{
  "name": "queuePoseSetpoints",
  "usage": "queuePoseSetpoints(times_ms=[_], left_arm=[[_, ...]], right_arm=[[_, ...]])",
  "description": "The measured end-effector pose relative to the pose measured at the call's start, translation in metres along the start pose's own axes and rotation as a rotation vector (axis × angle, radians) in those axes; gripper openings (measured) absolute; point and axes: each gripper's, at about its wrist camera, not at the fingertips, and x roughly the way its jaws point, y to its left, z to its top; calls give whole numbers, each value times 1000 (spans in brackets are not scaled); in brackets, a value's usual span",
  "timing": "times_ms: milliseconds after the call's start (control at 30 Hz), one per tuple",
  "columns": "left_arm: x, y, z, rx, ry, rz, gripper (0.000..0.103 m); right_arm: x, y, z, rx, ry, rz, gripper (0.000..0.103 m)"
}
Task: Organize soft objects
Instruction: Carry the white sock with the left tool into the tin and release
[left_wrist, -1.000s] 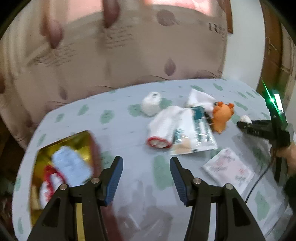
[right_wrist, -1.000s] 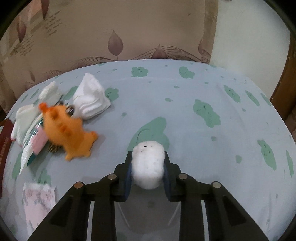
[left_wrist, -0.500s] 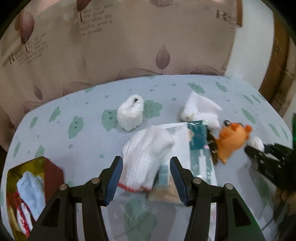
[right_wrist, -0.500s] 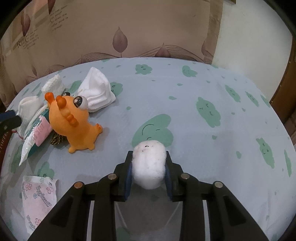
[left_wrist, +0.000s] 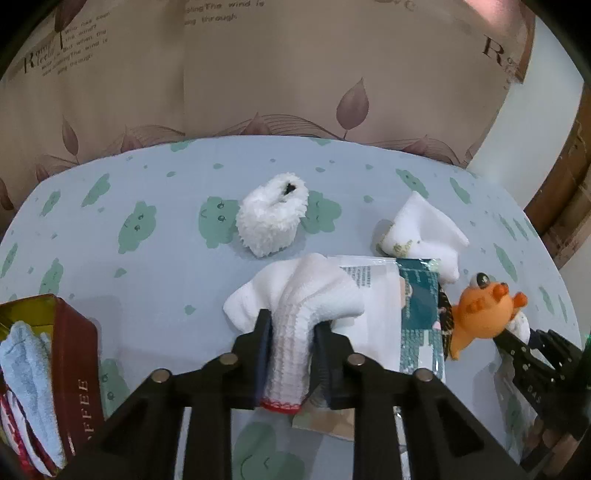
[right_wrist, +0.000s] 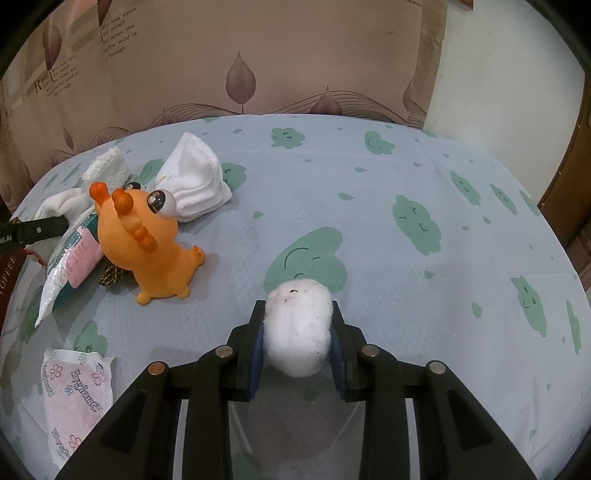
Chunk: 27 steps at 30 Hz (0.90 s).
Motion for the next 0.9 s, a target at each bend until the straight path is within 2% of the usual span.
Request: queuePoseSetpoints(times_ms=[133,600,900], left_arm=[[-10,-3,-4,1,-3,-6,19],[-63,-4,-17,18,-41,41,19],[-108,34,-17,-50,-84,94,19]], right_arm=[[0,0,0,0,0,0,30],[1,0,0,-1,0,0,30],[1,0,0,-2,0,-1,30]])
